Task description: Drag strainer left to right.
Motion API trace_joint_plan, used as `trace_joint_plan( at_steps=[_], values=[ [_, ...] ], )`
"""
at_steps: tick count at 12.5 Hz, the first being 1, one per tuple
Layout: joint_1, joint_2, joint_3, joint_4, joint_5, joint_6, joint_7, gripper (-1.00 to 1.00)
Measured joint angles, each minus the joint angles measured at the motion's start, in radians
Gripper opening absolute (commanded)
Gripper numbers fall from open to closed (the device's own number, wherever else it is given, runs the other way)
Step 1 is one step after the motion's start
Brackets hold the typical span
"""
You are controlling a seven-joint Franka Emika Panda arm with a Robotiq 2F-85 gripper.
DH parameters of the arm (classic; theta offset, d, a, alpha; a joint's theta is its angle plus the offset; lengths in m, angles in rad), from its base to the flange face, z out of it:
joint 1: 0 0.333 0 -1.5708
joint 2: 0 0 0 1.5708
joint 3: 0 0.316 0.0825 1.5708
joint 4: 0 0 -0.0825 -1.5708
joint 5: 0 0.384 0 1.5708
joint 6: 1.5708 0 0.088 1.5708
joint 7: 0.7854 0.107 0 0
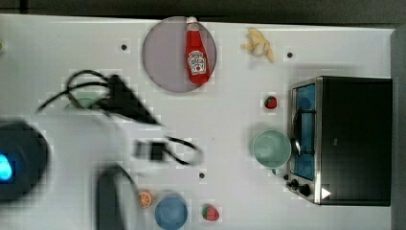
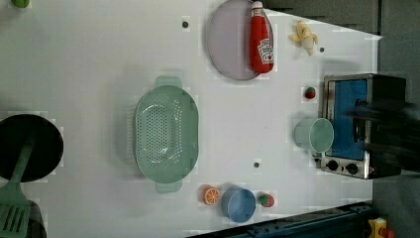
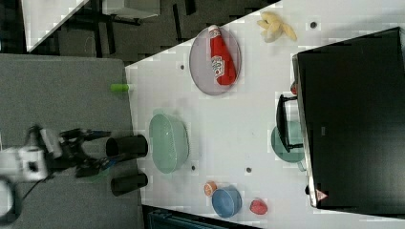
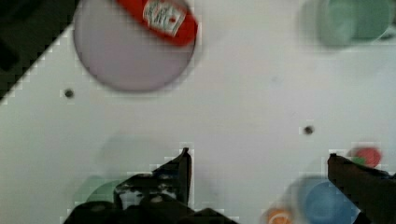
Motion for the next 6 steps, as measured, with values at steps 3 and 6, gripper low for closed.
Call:
trace_joint_plan(
  at_steps=[3,6],
  values=[
    [0.039,0.221,0.162,-0.065,0.018,0.138,0.303,1.00],
    [0.078,0.358,0.253,-0.103,0.023,0.269,0.563,1.00]
  ],
)
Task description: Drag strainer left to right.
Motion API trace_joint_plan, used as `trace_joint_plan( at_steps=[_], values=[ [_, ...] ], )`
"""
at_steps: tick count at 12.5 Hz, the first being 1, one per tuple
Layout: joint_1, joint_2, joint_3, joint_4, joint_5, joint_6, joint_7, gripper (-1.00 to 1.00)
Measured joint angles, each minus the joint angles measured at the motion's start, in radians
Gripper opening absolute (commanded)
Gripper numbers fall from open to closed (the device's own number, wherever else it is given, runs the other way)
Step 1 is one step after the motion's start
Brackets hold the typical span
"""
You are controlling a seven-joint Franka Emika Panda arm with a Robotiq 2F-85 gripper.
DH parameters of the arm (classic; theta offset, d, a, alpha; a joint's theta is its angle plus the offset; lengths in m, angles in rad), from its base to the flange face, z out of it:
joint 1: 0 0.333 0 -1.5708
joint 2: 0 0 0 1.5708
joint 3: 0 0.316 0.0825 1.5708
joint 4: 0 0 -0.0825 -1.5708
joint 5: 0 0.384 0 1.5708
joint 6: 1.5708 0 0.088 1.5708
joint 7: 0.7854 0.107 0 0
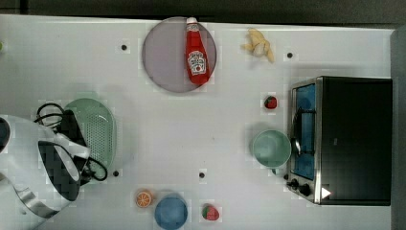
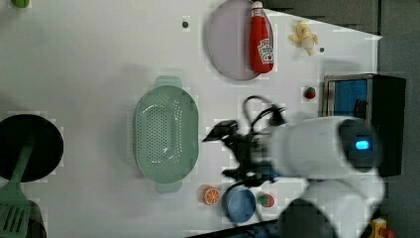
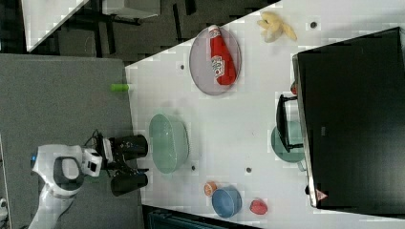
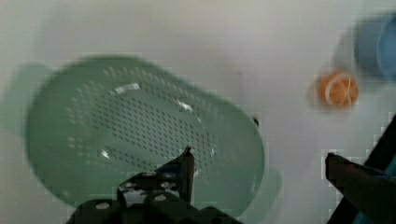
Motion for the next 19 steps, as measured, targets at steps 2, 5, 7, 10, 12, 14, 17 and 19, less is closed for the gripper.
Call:
trace_joint_plan(
  at_steps=[2,5,7,10,12,14,17,19],
  values=[
    [0.025,0.066,0.011,-0.021,-0.006,0.089,0.139,1.00],
    [0.030,0.224,0.010,-0.012,-0.026,0.255,0.241,1.00],
    [0.029,0.328,-0.020,-0.016,-0.079,0.381,0.270,1.00],
    [0.035,0.438,-0.083,-0.012,-0.082,0.513,0.288,1.00],
    [0.042,0.472,-0.150,-0.008,-0.097,0.522,0.288,1.00],
    [0.027,0.465,-0.174,-0.025,-0.086,0.538,0.290,1.00],
    [0.012,0.451,-0.194,-0.027,-0.115,0.541,0.292,1.00],
    [0.028,0.410,-0.225,-0.068,-0.095,0.540,0.292,1.00]
  ],
)
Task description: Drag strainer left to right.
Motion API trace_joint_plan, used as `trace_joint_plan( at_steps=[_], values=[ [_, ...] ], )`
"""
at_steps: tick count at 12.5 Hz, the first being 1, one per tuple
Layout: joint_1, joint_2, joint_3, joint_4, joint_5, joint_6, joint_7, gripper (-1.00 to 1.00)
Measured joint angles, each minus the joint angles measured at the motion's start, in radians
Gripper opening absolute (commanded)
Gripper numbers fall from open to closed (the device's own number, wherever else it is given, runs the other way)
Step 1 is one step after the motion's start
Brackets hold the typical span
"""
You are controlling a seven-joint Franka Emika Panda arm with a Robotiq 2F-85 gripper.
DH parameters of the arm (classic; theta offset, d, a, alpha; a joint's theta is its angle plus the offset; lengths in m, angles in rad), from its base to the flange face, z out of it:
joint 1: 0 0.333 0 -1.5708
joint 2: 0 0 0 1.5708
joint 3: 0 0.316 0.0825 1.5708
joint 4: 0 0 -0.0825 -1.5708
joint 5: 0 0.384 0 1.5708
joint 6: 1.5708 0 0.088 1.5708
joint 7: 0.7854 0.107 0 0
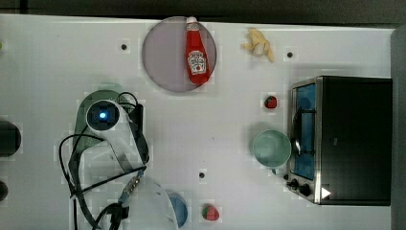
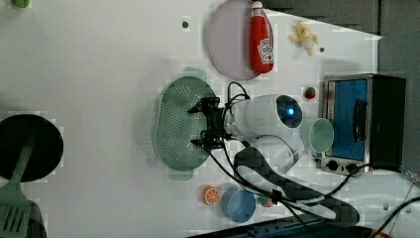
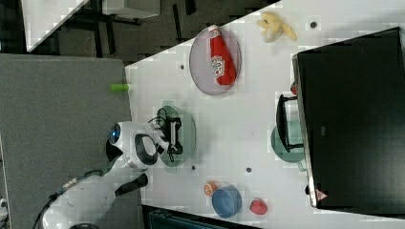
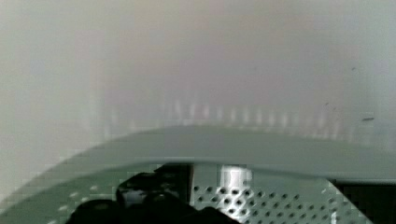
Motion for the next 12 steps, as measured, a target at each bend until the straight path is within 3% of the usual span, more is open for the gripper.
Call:
trace_joint_plan(
  at_steps=[5,9,12],
  values=[
    [0.034,-0.102,-0.099,-0.117,0.007,0.005,-0.006,1.00],
    [-0.033,-0.131,-0.151,-0.164,0.004,-0.003,-0.063,1.00],
    [-0.032,-0.139,-0.247,-0.178,-0.006,0.021,-0.167,1.00]
  ],
)
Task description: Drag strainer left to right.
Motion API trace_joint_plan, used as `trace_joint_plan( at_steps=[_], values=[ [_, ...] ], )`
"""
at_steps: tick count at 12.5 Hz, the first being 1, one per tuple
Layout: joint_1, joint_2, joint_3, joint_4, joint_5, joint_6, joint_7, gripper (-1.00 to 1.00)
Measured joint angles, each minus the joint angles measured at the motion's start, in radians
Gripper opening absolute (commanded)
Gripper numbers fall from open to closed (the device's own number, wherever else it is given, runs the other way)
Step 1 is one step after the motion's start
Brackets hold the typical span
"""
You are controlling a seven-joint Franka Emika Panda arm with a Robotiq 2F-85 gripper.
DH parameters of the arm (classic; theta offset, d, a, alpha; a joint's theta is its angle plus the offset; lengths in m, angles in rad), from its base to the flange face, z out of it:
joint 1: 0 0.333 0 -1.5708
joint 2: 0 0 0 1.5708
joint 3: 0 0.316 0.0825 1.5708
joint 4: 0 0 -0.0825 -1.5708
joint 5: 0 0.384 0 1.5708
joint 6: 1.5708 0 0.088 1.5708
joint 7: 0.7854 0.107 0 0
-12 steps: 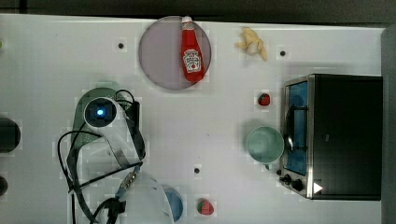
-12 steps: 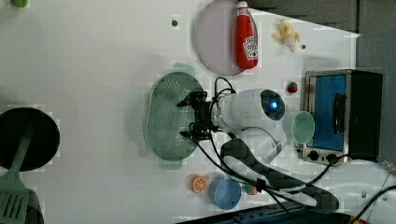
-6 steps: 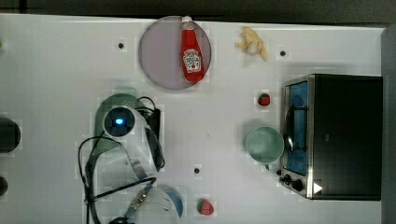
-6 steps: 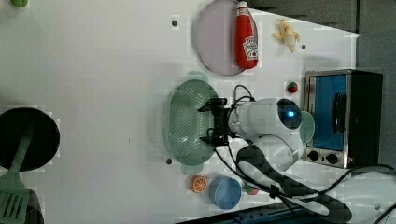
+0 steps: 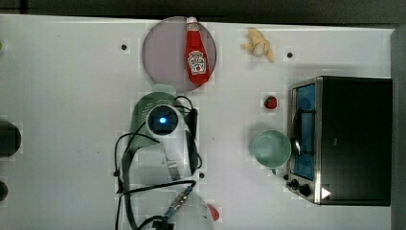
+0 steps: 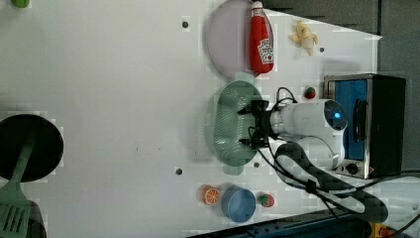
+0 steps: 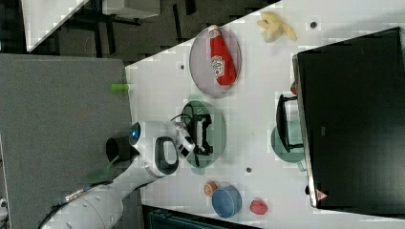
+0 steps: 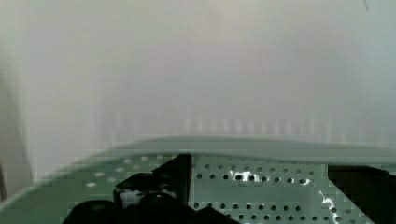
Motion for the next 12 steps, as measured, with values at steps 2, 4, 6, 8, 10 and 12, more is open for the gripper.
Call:
trace_joint_plan(
  at_steps=[2,4,6,8,10,12],
  values=[
    [-0.025,-0.010,-0.047,-0.002,0.004,-0.004,-0.068,1.00],
    [-0.054,-0.021,-0.093,-0.012,0.008,0.009,-0.109,1.00],
    [-0.065,-0.035,-0.146,-0.021,0.007,0.011,-0.157,1.00],
    [-0.082,-0.037,-0.181,-0.025,0.009,0.009,-0.200,1.00],
    [-0.069,-0.037,-0.241,-0.043,0.013,0.023,-0.251,1.00],
    [-0.074,-0.030,-0.270,-0.041,0.002,0.024,-0.292,1.00]
  ],
)
